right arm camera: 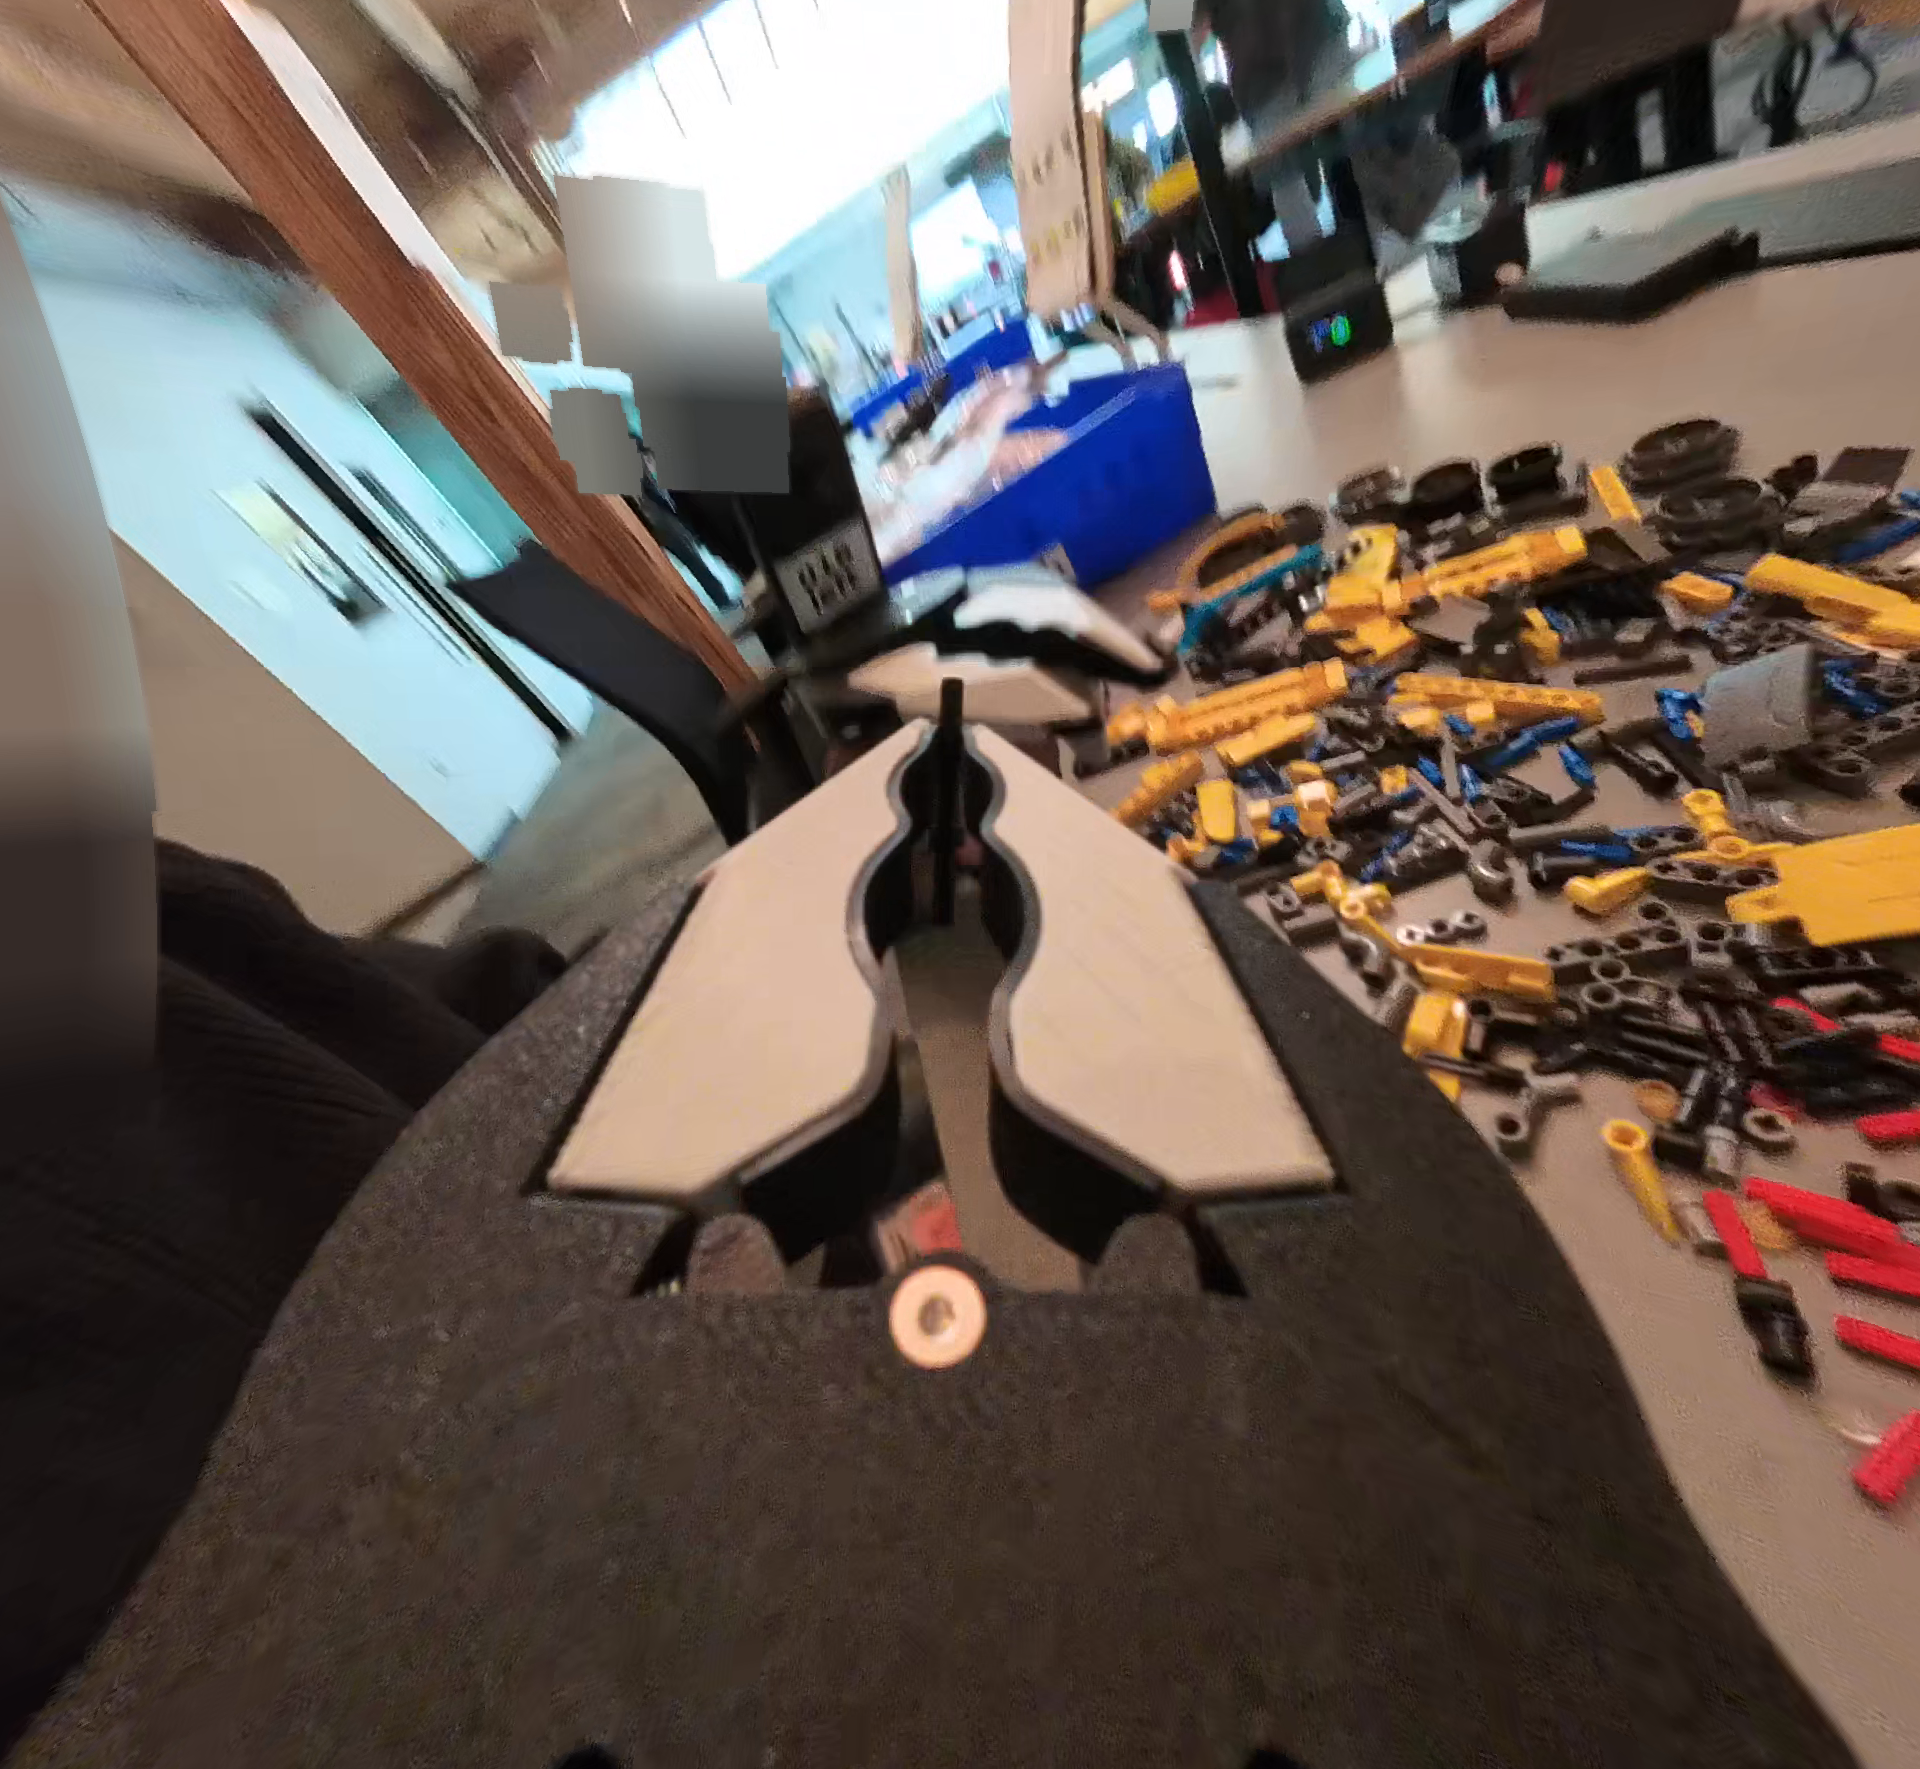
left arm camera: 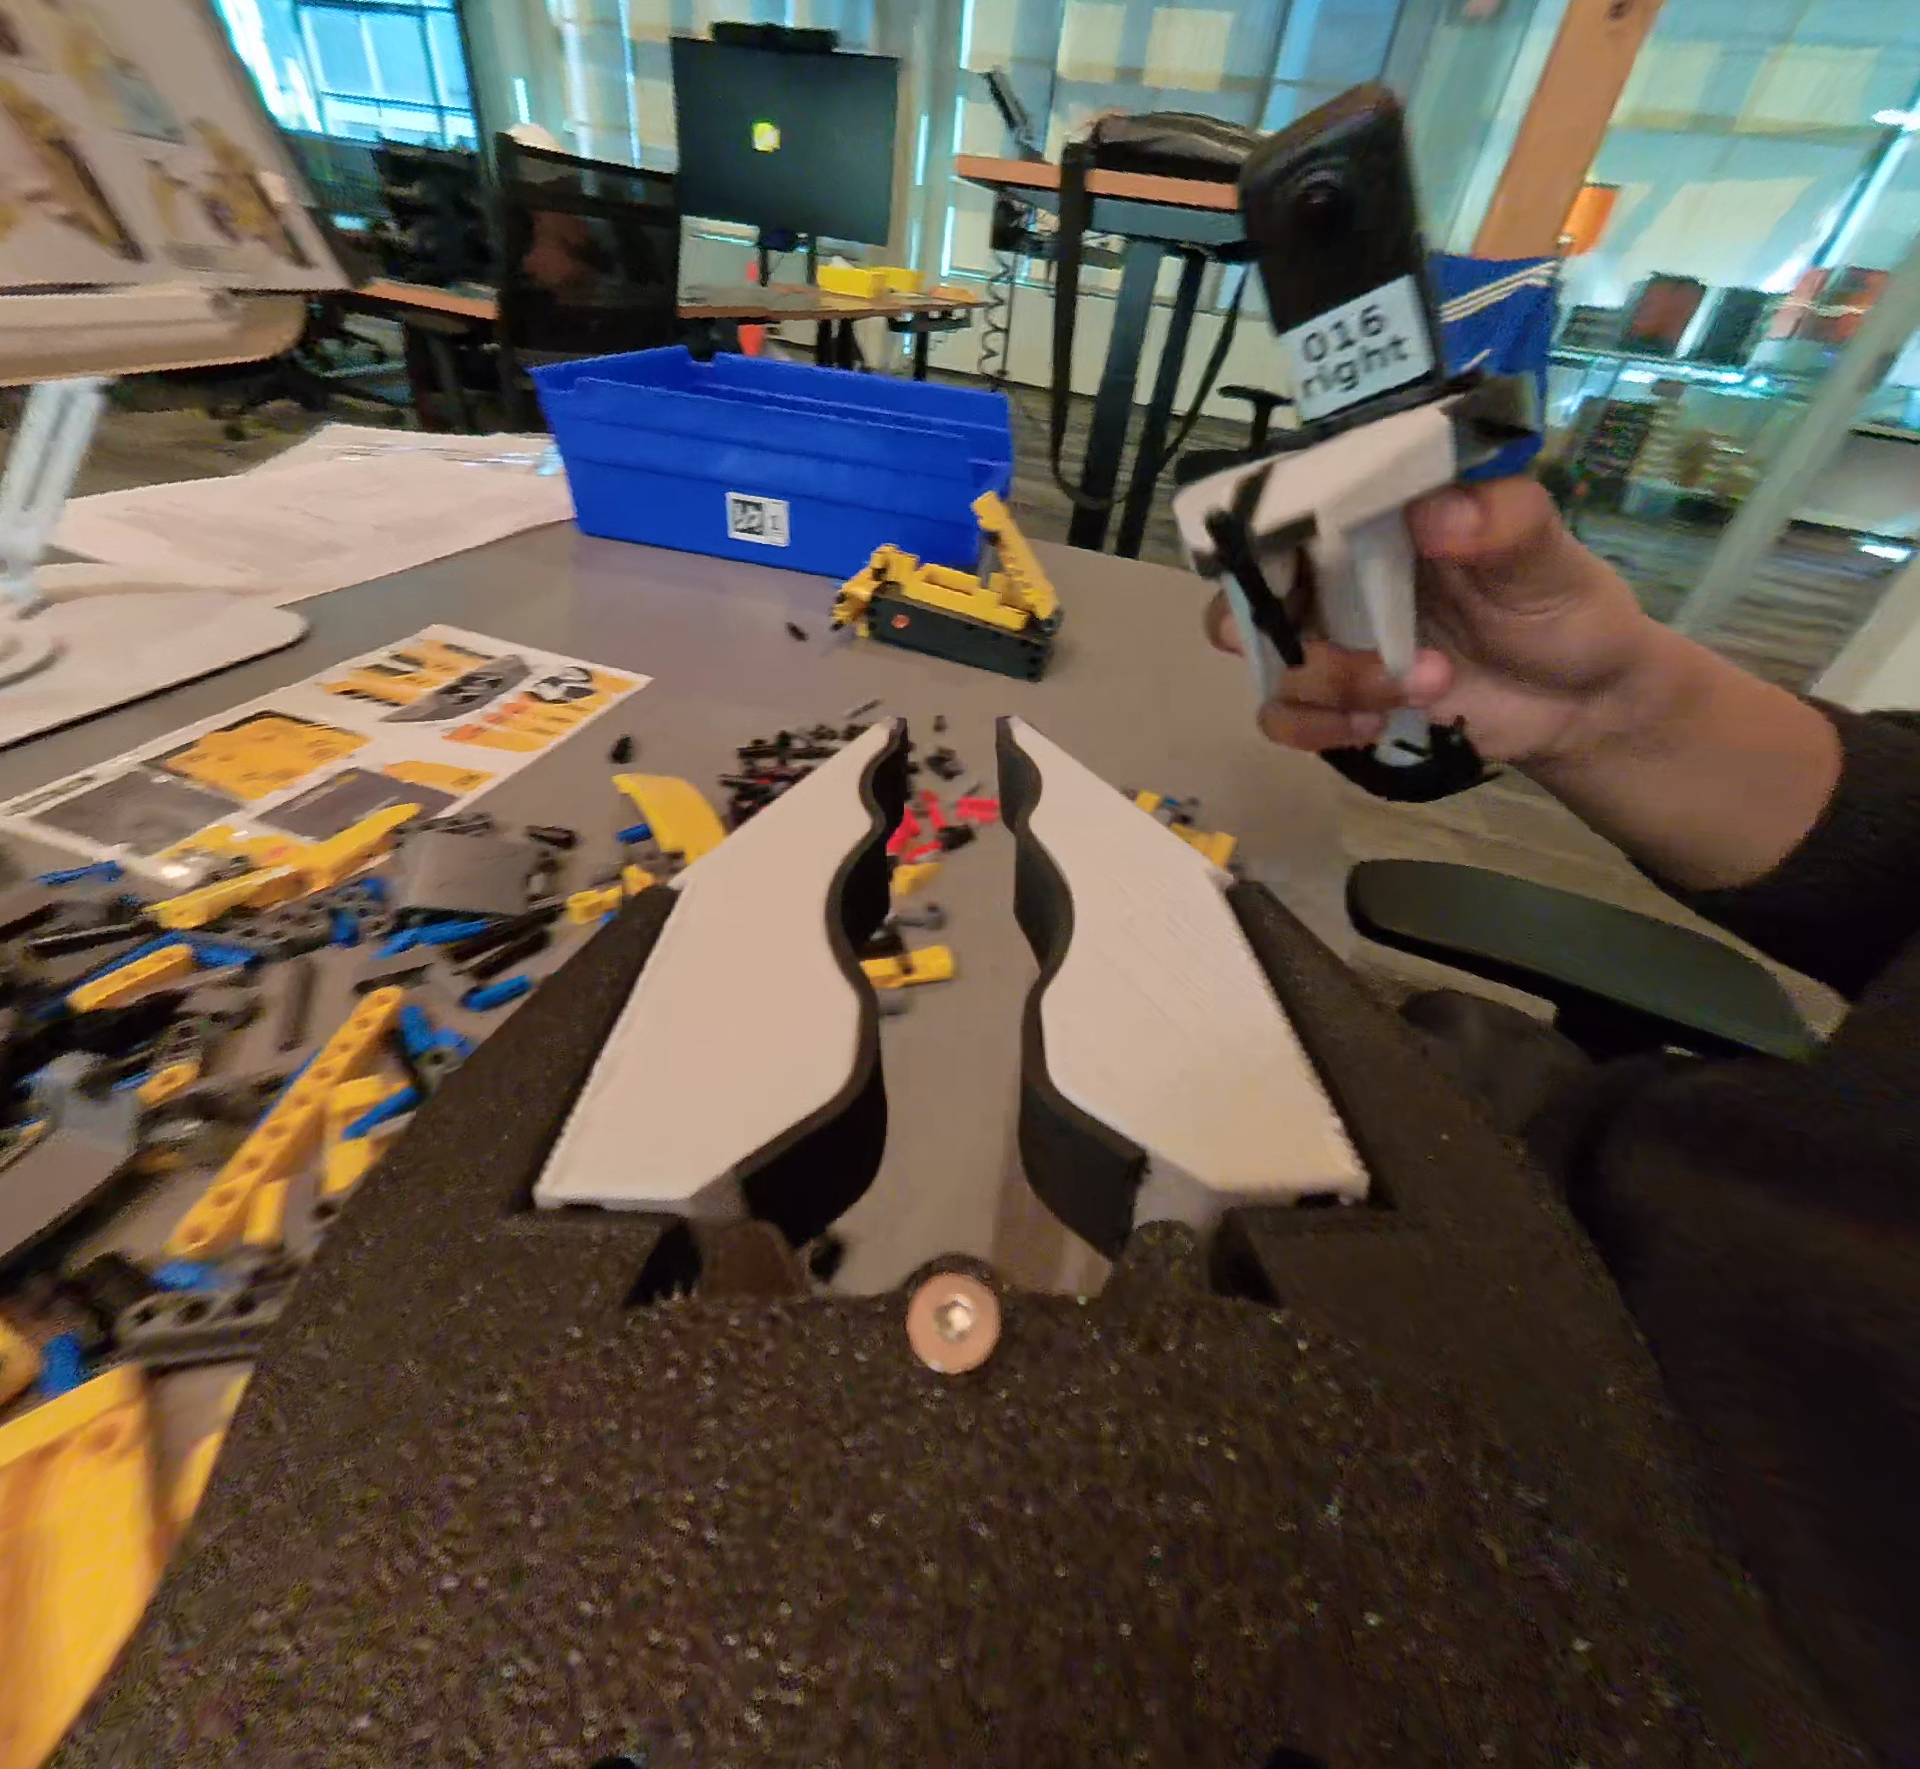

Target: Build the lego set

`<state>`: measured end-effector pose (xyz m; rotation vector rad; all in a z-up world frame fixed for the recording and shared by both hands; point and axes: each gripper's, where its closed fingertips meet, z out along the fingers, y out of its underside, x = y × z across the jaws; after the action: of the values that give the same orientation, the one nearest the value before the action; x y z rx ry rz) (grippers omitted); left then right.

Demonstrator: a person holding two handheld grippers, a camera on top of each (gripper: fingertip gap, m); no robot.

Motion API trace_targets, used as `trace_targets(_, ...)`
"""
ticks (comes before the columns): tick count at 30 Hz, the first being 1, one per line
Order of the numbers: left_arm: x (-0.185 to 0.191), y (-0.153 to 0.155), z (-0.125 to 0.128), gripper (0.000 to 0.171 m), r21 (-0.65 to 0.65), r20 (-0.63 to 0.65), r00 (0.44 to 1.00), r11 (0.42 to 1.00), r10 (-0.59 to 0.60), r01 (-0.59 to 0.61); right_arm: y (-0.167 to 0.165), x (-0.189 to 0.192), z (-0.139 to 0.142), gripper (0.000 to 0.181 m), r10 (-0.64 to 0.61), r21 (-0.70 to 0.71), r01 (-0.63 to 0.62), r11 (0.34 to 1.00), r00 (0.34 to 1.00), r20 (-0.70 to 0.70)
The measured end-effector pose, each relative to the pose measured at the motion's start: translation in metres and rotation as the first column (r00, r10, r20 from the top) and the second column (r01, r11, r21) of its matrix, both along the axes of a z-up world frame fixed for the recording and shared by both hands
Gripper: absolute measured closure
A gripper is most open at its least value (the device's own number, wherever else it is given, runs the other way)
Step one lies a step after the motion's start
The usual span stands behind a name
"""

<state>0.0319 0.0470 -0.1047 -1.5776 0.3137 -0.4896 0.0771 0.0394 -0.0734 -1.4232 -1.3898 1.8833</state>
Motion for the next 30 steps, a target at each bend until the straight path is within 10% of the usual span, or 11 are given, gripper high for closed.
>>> trace_targets(8,0.091,-0.003,0.013,0.154,0.008,0.179,0.955,0.971,-0.235,0.237,0.011,0.02,0.028,0.178,-0.087,-0.025,0.083,0.996,0.98,-0.181)
trace_targets(17,0.087,-0.003,0.019,0.165,-0.014,0.341,0.901,0.956,-0.27,0.292,0.0,0.008,0.008,0.177,-0.093,-0.005,0.093,0.996,0.985,-0.147)
trace_targets(30,0.065,0.001,-0.005,0.166,-0.135,0.117,0.979,0.973,-0.169,0.185,0.008,-0.002,-0.017,0.172,-0.126,0.11,0.132,0.985,0.99,-0.065)
